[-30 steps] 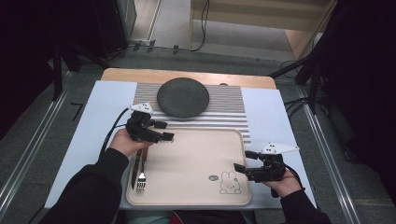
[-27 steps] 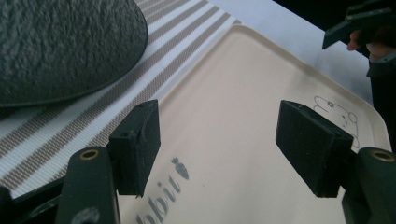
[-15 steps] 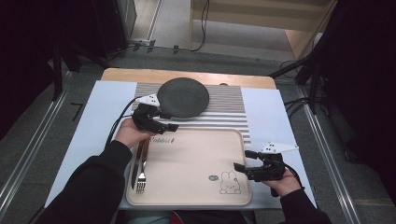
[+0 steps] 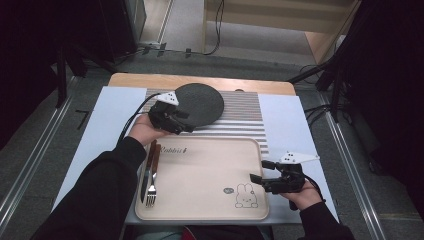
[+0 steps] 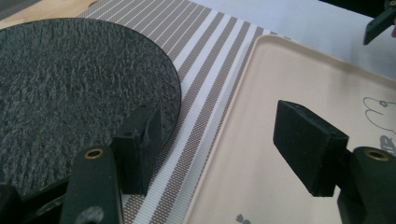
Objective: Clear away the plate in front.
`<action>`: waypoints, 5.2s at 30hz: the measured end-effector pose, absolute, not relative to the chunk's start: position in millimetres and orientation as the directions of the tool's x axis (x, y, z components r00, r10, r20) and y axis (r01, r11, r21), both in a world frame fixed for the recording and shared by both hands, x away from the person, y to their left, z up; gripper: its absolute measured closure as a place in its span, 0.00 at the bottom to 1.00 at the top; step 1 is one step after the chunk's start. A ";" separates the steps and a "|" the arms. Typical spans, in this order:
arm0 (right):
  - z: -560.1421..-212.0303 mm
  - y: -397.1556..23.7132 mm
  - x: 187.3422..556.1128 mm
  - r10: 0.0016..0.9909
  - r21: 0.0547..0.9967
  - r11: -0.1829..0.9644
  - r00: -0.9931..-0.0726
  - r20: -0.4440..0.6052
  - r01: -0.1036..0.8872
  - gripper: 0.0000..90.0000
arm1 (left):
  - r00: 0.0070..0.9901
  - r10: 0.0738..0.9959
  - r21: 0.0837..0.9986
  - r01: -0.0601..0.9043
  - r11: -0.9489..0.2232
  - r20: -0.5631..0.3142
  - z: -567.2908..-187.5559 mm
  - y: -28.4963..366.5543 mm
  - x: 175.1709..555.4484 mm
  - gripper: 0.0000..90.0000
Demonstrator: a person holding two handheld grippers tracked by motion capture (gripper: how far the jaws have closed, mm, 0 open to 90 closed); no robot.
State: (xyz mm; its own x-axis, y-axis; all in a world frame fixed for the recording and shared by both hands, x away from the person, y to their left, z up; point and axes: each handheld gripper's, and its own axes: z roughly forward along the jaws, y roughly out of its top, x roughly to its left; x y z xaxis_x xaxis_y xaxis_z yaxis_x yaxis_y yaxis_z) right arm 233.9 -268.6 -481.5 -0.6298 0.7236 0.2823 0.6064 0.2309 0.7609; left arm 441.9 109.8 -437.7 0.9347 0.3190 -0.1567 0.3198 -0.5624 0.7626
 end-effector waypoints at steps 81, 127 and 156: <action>-482.1 -272.6 231.4 0.748 0.756 0.259 -0.620 0.237 0.601 0.25 | 0.820 0.098 0.541 -0.278 -0.794 0.564 -513.2 74.8 447.7 0.74; -480.5 -279.8 230.5 0.769 0.763 0.236 -0.595 0.231 0.601 0.25 | 0.586 0.055 0.356 -0.413 -0.838 0.809 -441.9 57.2 339.5 0.96; -481.4 -280.2 230.5 0.784 0.755 0.238 -0.580 0.221 0.610 0.25 | 0.555 -0.113 0.267 -0.557 -0.786 0.824 -435.6 69.7 220.8 0.95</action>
